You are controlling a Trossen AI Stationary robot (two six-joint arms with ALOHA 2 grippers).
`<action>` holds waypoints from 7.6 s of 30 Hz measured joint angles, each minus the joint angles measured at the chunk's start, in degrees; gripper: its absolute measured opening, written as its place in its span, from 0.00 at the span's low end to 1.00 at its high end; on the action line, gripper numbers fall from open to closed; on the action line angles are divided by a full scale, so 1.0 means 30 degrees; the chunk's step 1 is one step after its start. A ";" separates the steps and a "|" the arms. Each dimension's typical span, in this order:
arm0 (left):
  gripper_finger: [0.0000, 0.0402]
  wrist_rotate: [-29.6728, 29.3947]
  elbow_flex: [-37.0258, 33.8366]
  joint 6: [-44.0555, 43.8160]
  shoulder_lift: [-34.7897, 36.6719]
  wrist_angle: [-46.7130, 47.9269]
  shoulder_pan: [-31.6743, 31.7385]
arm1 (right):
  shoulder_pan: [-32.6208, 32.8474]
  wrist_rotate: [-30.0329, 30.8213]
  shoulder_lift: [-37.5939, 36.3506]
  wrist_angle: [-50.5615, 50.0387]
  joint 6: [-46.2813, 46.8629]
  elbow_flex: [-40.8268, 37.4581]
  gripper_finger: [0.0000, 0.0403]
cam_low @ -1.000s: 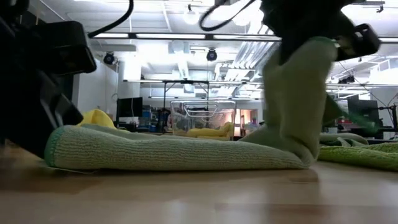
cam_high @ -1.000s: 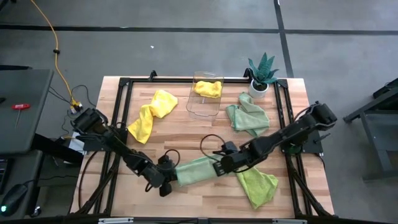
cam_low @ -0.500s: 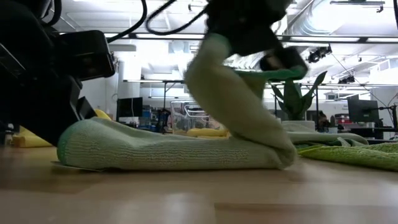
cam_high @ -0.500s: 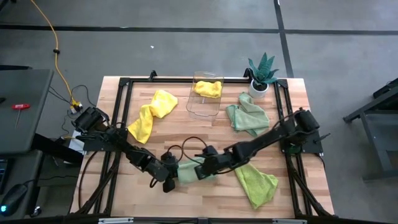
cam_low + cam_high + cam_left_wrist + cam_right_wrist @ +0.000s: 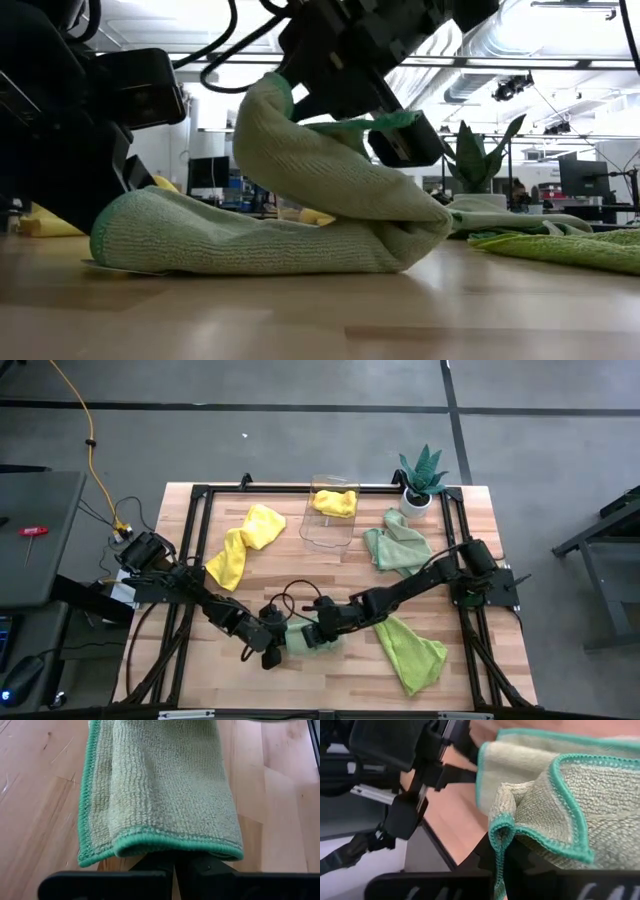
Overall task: Fold microfiber towels
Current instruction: Fold the bottom left blue towel
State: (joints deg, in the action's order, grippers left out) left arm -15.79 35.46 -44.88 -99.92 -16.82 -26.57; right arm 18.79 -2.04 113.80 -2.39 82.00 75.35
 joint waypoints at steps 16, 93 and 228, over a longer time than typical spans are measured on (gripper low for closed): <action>0.00 -0.0116 0.0000 -0.0094 0.0000 -0.0036 0.0000 | -0.0383 0.1187 0.0000 0.2336 -0.0316 -0.0015 0.26; 0.00 0.2078 -0.0007 -0.0445 0.0279 0.0194 -0.0007 | -0.1124 0.0365 -0.3461 -0.8038 -1.4190 -0.0787 0.00; 0.00 0.1303 0.4270 0.1796 -0.2351 0.2079 0.0703 | -0.1919 -0.1465 -0.4306 0.0901 -1.0834 -0.8204 0.00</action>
State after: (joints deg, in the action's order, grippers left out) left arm -11.88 48.27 -39.49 -106.97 -10.58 -24.46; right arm 13.03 -6.44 100.88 0.31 49.49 50.74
